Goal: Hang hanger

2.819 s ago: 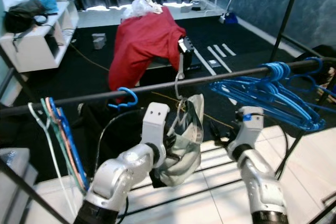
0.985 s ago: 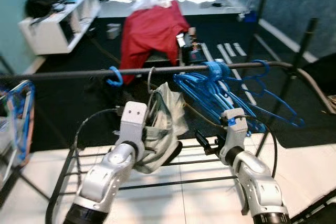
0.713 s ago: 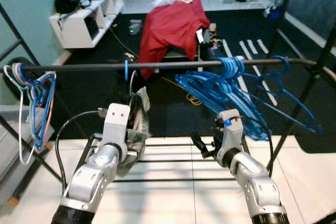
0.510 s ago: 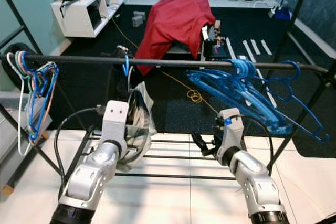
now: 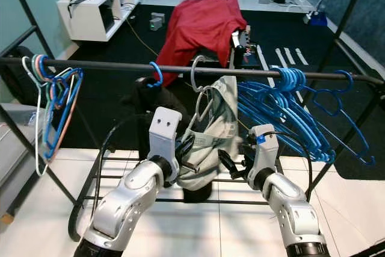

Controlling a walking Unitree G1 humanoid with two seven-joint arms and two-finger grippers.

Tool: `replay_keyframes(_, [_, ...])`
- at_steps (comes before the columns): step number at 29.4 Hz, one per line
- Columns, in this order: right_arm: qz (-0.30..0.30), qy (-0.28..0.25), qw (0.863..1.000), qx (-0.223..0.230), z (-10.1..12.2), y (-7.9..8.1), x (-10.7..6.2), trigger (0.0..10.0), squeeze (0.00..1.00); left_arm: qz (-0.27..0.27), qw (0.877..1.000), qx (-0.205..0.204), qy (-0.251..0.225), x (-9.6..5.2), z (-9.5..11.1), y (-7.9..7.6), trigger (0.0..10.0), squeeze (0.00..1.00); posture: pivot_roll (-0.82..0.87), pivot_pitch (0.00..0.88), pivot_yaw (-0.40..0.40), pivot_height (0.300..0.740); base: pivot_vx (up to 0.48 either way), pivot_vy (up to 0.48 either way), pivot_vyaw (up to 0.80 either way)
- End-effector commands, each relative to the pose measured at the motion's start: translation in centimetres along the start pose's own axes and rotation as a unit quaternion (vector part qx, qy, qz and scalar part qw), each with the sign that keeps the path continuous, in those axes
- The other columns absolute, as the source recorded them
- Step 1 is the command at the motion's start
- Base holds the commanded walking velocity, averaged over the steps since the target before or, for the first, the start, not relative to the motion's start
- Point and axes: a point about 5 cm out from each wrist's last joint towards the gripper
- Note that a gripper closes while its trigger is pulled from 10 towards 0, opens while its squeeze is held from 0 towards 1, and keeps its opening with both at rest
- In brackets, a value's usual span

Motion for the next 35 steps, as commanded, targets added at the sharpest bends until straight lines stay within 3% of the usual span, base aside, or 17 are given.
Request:
replay_keyframes(1, [-0.006, 0.003, 1.0, 0.011, -0.3, -0.2, 0.0, 10.0, 0.0, 0.034, 0.999, -0.001, 0.024, 0.5, -0.8, 0.7, 10.0, 0.0, -0.08, 0.081, -0.034, 0.74, 0.0, 0.0, 0.0])
replay_keyframes(4, [-0.008, 0.004, 1.0, 0.01, -0.3, -0.2, 0.1, 10.0, 0.0, 0.086, 0.995, 0.01, 0.05, 1.5, -1.5, 2.3, 10.0, 0.0, -0.09, 0.08, -0.031, 0.74, 0.0, 0.0, 0.0])
replay_keyframes(7, [-0.009, 0.004, 1.0, 0.009, -0.3, -0.2, 0.1, 10.0, 0.0, 0.101, 0.993, 0.018, 0.056, 1.8, -1.7, 2.9, 10.0, 0.0, -0.09, 0.08, -0.031, 0.74, 0.0, 0.0, 0.0])
replay_keyframes(9, [-0.012, 0.003, 1.0, 0.009, -0.4, -0.3, 0.0, 10.0, 0.0, 0.132, 0.989, 0.018, 0.064, 2.5, -2.0, 4.4, 10.0, 0.0, -0.09, 0.074, -0.028, 0.74, 0.0, 0.0, 0.0])
replay_keyframes(17, [-0.016, 0.004, 1.0, 0.009, -0.5, -0.4, 0.1, 10.0, 0.0, 0.139, 0.988, 0.024, 0.056, 3.3, -2.0, 5.2, 10.0, 0.0, -0.1, 0.065, -0.026, 0.74, 0.0, 0.0, 0.0])
replay_keyframes(19, [-0.016, 0.004, 1.0, 0.009, -0.5, -0.4, 0.1, 10.0, 0.0, 0.142, 0.988, 0.028, 0.056, 3.3, -2.0, 5.3, 10.0, 0.0, -0.1, 0.065, -0.026, 0.74, 0.0, 0.0, 0.0])
replay_keyframes(21, [-0.017, 0.005, 1.0, 0.009, -0.5, -0.4, 0.1, 10.0, 0.0, 0.165, 0.983, 0.048, 0.068, 3.3, -2.4, 7.0, 10.0, 0.0, -0.1, 0.064, -0.027, 0.74, 0.0, 0.0, 0.0])
replay_keyframes(23, [-0.017, 0.005, 1.0, 0.009, -0.5, -0.4, 0.1, 10.0, 0.0, 0.171, 0.981, 0.054, 0.07, 3.3, -2.5, 7.5, 10.0, 0.0, -0.1, 0.064, -0.027, 0.74, 0.0, 0.0, 0.0])
replay_keyframes(25, [-0.019, 0.003, 1.0, 0.01, -0.4, -0.4, 0.1, 10.0, 0.0, 0.192, 0.975, 0.07, 0.084, 2.9, -3.1, 9.0, 10.0, 0.0, -0.1, 0.068, -0.025, 0.74, 0.0, 0.0, 0.0])
replay_keyframes(31, [-0.019, 0.002, 1.0, 0.011, -0.3, -0.4, 0.1, 10.0, 0.0, 0.213, 0.967, 0.093, 0.107, 2.3, -4.3, 10.8, 10.0, 0.0, -0.09, 0.075, -0.028, 0.74, 0.0, 0.0, 0.0])
replay_keyframes(32, [-0.019, 0.002, 1.0, 0.011, -0.3, -0.4, 0.1, 10.0, 0.0, 0.212, 0.966, 0.092, 0.118, 2.0, -4.9, 11.1, 10.0, 1.0, -0.09, 0.077, -0.028, 0.74, 0.0, 0.0, 0.0])
replay_keyframes(35, [-0.02, 0.001, 1.0, 0.011, -0.3, -0.4, 0.1, 10.0, 0.0, 0.212, 0.966, 0.076, 0.131, 1.5, -5.6, 11.2, 10.0, 1.0, -0.09, 0.077, -0.029, 0.74, 0.0, 0.0, 0.0])
Point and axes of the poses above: a point about 5 cm out from each wrist's last joint towards the gripper, its own x axis pointing out of the wrist towards the gripper, its own z axis along the axis of the wrist's last joint, y = z × x, and after that the axes turned 13 degrees about x, right-handed
